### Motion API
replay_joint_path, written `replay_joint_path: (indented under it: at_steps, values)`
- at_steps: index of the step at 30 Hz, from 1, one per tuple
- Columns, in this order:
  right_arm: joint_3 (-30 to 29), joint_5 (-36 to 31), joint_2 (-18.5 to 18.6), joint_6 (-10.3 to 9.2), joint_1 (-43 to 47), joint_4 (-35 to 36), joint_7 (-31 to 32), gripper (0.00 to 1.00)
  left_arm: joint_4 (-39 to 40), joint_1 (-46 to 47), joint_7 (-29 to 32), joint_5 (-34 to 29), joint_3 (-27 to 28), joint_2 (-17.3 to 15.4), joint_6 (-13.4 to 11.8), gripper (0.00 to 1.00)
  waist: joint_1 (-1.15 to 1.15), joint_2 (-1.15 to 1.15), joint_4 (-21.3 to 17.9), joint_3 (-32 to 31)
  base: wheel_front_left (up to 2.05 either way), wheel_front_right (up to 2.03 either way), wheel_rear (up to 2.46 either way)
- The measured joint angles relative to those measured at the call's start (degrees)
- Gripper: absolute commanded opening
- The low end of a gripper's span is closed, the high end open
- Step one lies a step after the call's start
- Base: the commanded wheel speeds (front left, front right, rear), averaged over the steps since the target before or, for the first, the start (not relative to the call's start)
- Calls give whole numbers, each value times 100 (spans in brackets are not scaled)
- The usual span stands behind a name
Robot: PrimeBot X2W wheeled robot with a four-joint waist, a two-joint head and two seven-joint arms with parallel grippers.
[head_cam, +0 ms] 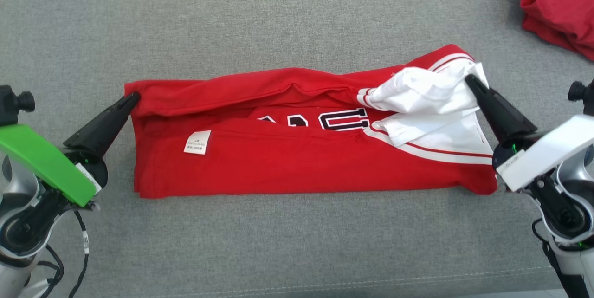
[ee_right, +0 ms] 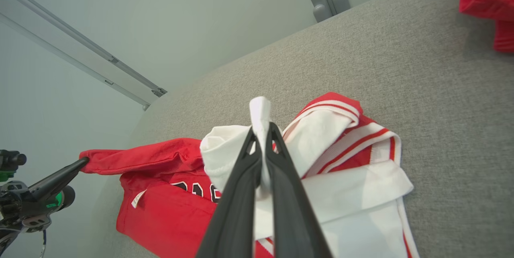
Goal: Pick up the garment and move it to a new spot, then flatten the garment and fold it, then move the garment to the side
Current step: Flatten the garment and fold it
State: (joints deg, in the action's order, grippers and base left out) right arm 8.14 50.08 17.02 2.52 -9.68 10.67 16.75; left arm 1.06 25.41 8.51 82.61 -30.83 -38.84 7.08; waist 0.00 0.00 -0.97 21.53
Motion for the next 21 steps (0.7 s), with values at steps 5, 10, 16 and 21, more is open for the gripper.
replay_joint_path:
  at_steps: [5,10,16,21]
  values:
    - [-32,2,41,-35,471,386,-2,0,118,-224,-145,0,53,-44,0,0,0,0,-24,0,0,0,0]
    - [-166,52,77,-147,823,704,-11,0,237,-340,-285,0,87,-99,0,0,0,0,-22,-3,0,0,0]
    - [-268,90,101,-241,1198,931,-63,0,307,-600,-360,10,62,-129,0,0,0,0,19,-15,0,0,0]
    - [-321,90,143,-271,1435,1027,-58,0,324,-763,-432,12,-37,-132,0,0,0,0,32,-9,0,0,0]
